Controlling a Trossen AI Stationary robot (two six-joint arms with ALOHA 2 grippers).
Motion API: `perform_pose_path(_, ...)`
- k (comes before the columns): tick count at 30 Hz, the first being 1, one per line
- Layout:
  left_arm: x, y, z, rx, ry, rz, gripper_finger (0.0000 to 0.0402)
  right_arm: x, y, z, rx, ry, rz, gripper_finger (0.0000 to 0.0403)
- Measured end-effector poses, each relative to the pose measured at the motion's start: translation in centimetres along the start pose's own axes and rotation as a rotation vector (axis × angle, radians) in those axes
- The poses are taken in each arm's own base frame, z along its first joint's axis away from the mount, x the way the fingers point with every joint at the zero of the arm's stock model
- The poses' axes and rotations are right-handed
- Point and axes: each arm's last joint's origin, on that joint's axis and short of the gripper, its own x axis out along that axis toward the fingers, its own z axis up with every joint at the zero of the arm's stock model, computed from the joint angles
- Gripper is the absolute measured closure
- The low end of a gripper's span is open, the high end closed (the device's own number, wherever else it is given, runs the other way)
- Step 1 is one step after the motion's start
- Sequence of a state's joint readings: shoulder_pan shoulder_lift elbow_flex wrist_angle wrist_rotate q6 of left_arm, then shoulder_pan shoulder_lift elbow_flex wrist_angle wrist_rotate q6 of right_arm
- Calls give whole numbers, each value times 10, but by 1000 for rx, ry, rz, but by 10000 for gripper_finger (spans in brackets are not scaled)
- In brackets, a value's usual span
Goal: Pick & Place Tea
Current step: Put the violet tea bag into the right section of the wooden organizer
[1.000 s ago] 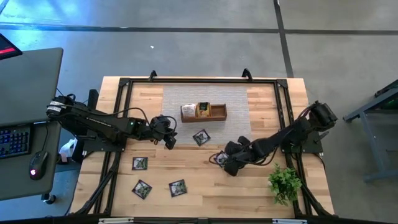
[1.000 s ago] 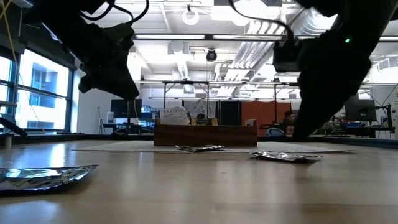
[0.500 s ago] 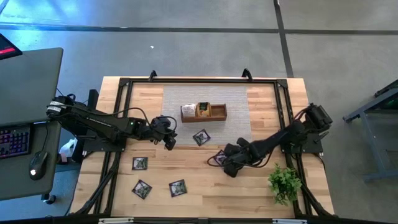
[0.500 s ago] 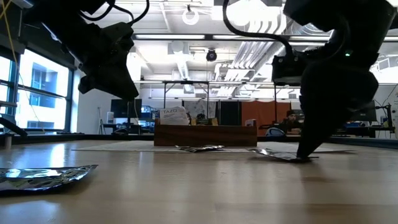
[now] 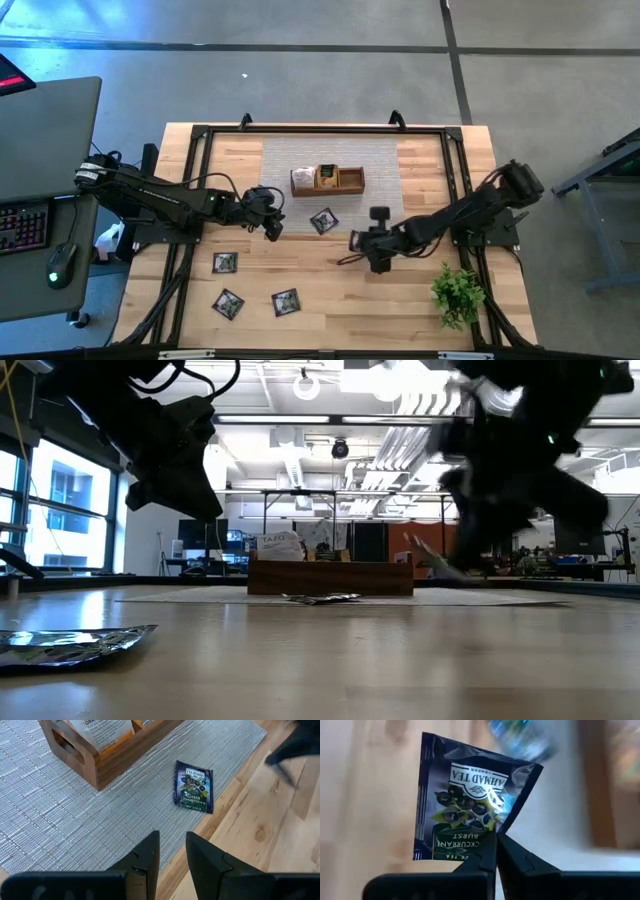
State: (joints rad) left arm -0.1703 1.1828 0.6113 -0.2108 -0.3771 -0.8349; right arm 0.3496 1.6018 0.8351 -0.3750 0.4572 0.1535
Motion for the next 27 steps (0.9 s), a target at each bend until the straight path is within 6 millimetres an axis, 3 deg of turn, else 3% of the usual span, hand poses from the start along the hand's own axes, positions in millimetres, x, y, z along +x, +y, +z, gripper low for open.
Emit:
perform_pose_path(5, 0, 0, 0, -1, -2, -2, 308, -17, -25, 8, -448, -18, -355, 399)
perform_pose_path(9, 0, 0, 0, -1, -3, -2, 308, -15, -50, 17, -865, 185, -667, 399)
perform_pose_path(12, 0, 0, 0, -2, -4, -1, 308, -10, -73, 30, -1002, 300, -777, 401)
perform_pose_path(18, 0, 0, 0, -2, -11, 4, 308, 1, -111, 37, -1141, 308, -730, 401)
perform_pose_path(23, 0, 0, 0, -1, -9, 6, 308, 10, -123, 31, -1396, 296, -582, 402)
perform_pose_path(27, 0, 0, 0, 0, -8, 7, 308, 19, -129, 32, -1415, 336, -597, 402)
